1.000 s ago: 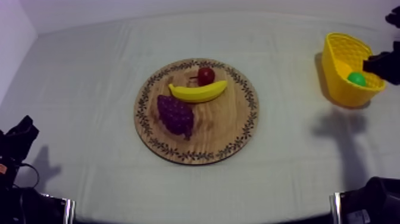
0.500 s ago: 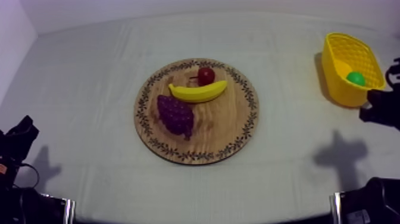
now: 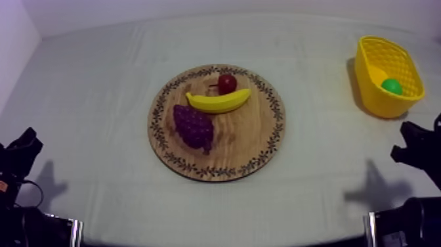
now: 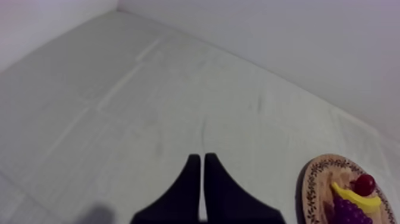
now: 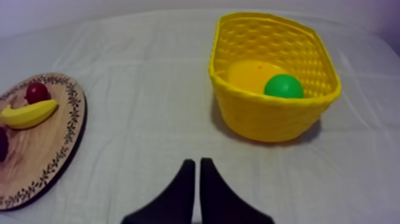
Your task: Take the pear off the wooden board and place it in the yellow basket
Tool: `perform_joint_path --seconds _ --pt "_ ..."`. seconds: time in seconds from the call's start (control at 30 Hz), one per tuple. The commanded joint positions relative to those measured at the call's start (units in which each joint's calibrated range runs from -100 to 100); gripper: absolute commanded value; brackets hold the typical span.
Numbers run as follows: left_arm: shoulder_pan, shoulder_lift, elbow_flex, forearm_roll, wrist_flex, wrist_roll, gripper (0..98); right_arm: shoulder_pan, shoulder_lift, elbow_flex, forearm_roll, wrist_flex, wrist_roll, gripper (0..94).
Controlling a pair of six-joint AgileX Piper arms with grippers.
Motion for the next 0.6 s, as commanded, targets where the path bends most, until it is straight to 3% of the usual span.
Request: perform_joint_path --seconds 0.0,0.23,0.57 --pt "0.0 0.0 0.0 0.0 0.0 0.0 0.1 -0.2 -0.5 0.5 0.3 -1.0 -1.2 0.5" --pt "0.0 0.0 0.0 0.0 0.0 0.0 0.1 0.0 -0.9 3.4 2.0 -4.7 -4.4 3.9" --pt "0.0 0.0 0.0 0.0 0.0 0.0 0.1 2.0 -0.9 5.6 2.6 -9.9 -4.2 11.4"
